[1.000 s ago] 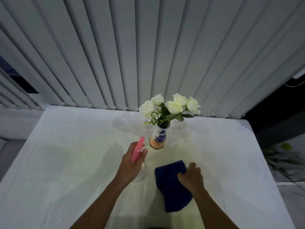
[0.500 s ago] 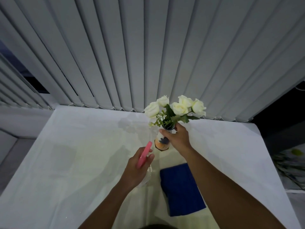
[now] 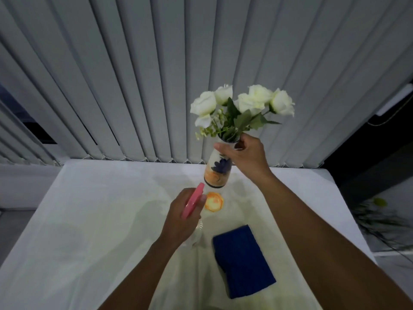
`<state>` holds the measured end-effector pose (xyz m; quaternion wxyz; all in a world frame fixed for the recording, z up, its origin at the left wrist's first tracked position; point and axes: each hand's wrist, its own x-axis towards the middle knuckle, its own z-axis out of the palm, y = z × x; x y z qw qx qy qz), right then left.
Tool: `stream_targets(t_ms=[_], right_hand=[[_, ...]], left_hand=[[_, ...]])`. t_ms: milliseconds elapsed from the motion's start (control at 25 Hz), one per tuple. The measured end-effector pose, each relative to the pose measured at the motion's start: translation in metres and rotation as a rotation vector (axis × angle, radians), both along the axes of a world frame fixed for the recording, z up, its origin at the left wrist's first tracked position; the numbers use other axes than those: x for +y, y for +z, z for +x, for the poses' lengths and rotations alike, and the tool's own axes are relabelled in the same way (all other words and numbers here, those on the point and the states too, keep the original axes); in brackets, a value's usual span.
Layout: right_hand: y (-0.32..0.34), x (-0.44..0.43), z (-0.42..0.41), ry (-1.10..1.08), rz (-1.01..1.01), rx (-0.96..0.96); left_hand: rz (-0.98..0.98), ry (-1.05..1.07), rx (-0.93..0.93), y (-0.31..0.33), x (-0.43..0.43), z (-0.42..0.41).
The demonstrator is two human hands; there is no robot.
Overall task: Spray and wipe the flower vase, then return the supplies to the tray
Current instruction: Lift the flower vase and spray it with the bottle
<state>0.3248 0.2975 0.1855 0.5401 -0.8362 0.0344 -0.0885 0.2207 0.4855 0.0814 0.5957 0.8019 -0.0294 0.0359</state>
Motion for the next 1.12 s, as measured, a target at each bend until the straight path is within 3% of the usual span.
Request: stream_targets(t_ms=[120,440,640,1000,1120], right_hand=[[0.026,-0.002,0.009,-0.030,-0.048,-0.048],[0.049,-0.012,0.020,-0.083,-0.170,-0.057],[0.045,-0.015,0.020,-0.102,-0.157,-0.027],[0.046,-0.015,0.016,-0.090,-0.133,-0.014],[0.050,-0.019,0.016,-0.090,-0.102,-0.002]], left_hand=[[-0.045,-0.018,0.020,0.024,-0.005,0.002],[-0.043,0.060,-0.163,0.034,-0.014,-0.009],[0.074,0.141,-0.137,0.020,-0.015,-0.019],[0.032,0.143,-0.075,0.011,-0.006,-0.019],[-0.068,0.136,-0.071,0.006,0.004,-0.017]])
